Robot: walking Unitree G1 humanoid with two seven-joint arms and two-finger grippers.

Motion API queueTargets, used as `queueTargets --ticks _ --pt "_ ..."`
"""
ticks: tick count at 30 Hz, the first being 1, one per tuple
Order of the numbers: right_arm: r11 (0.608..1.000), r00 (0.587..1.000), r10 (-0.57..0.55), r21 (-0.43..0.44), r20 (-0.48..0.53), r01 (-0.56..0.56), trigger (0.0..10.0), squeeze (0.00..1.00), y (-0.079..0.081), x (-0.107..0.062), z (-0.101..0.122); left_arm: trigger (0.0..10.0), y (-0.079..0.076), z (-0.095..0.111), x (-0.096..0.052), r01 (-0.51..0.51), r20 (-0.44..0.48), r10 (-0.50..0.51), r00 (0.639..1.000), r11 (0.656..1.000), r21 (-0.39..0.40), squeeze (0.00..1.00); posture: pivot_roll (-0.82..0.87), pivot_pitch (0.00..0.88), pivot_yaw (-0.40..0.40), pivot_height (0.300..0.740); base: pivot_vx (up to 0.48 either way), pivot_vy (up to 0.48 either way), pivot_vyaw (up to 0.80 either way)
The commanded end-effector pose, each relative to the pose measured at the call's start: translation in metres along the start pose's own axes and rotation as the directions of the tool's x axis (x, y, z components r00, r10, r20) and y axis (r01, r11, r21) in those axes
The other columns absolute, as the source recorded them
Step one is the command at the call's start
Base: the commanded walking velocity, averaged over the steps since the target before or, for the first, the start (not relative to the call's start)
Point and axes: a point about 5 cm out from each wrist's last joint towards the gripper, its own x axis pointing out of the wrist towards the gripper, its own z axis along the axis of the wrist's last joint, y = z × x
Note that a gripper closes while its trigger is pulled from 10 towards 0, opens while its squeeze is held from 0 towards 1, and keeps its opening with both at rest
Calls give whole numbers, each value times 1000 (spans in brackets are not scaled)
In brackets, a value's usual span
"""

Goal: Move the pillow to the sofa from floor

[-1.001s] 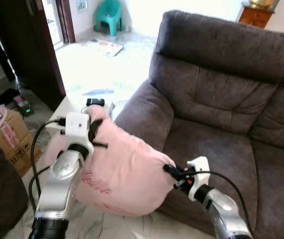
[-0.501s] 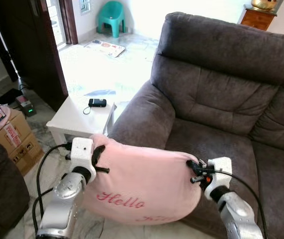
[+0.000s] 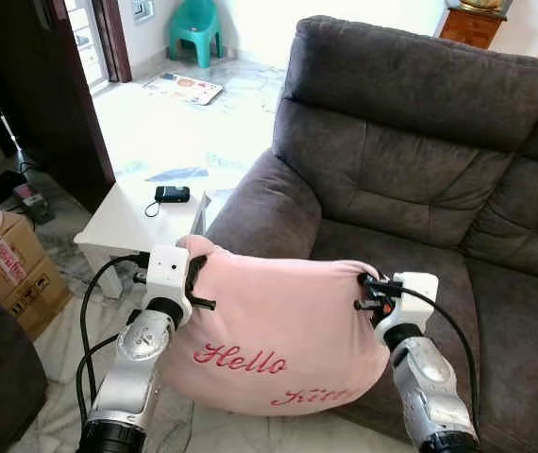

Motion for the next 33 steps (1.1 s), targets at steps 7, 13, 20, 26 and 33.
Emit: queueTargets --ticks 7,13,20,26,33 --pt "999 991 -40 16 128 39 10000 0 1 7 22 10000 3 13 3 -45 94 42 995 999 26 0 154 0 -128 740 0 0 0" --pt "998 989 -59 9 133 59 10000 0 -1 8 23 10000 1 13 3 -45 113 45 993 999 0 0 154 0 -129 740 0 0 0" --pt "998 986 -57 15 155 55 10000 0 -2 10 28 10000 -1 12 3 -41 127 41 991 999 -7 0 153 0 -133 740 0 0 0" --pt "998 986 -60 10 157 59 10000 0 -3 9 27 10000 -5 10 3 -33 131 34 991 999 -11 0 157 0 -130 740 0 0 0" --pt "997 985 -73 23 154 70 10000 0 -3 8 22 10000 -6 9 6 -12 131 10 991 1000 10 0 169 0 -106 740 0 0 0"
